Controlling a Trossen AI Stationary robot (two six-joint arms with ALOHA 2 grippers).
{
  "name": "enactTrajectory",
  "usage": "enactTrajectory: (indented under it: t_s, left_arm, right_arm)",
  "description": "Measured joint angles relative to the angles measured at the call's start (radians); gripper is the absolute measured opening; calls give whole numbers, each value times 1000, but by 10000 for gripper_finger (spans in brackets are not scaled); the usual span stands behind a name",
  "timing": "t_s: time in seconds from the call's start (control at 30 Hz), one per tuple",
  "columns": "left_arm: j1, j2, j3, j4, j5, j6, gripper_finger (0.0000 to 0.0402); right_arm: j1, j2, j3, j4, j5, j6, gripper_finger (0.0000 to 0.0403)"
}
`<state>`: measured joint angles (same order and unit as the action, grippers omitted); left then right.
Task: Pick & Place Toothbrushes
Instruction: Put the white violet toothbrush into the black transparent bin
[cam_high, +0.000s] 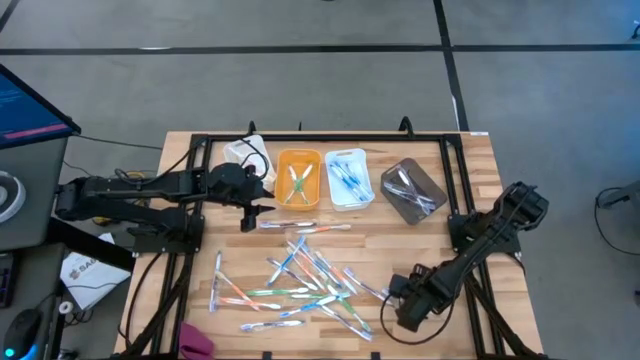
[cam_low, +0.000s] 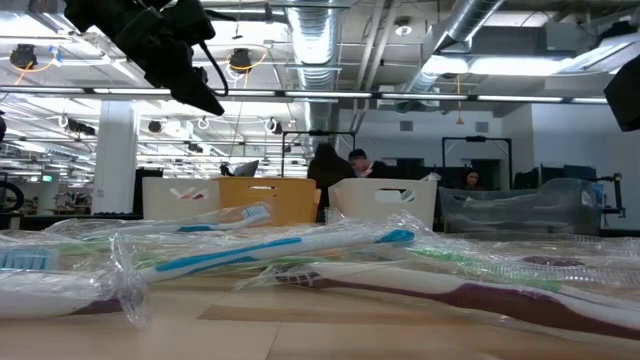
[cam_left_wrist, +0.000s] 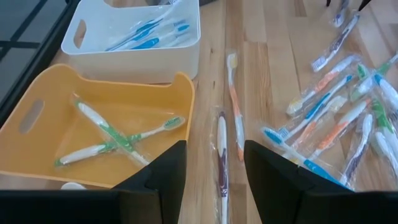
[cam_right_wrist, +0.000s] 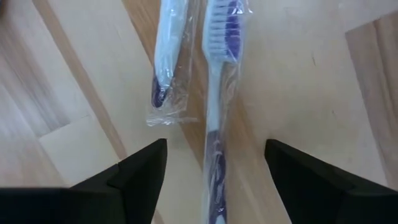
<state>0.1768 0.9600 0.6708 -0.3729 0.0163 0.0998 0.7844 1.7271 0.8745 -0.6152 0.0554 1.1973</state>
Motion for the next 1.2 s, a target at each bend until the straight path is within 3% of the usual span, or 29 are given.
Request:
enactTrajectory:
  t_s: [0.23,0.53,0.73,0.87,1.2]
  left_arm:
    - [0,0,0,2,0,0,153]
    - [0,0,0,1,0,0,153]
    - [0,0,0,5,0,0,153]
    - [0,0,0,11,0,0,153]
    - [0,0,1,25,0,0,153]
  right_arm:
    - [-26,0,-1,-19,-13,-27,212]
    - [-54,0,-5,-52,-37,-27,23]
    - [-70,-9,2,-60,-84,-29,32]
    - [-80,-20,44,-114,-85,-30,14]
    - [-100,-29,224,-500,-82,-43,0]
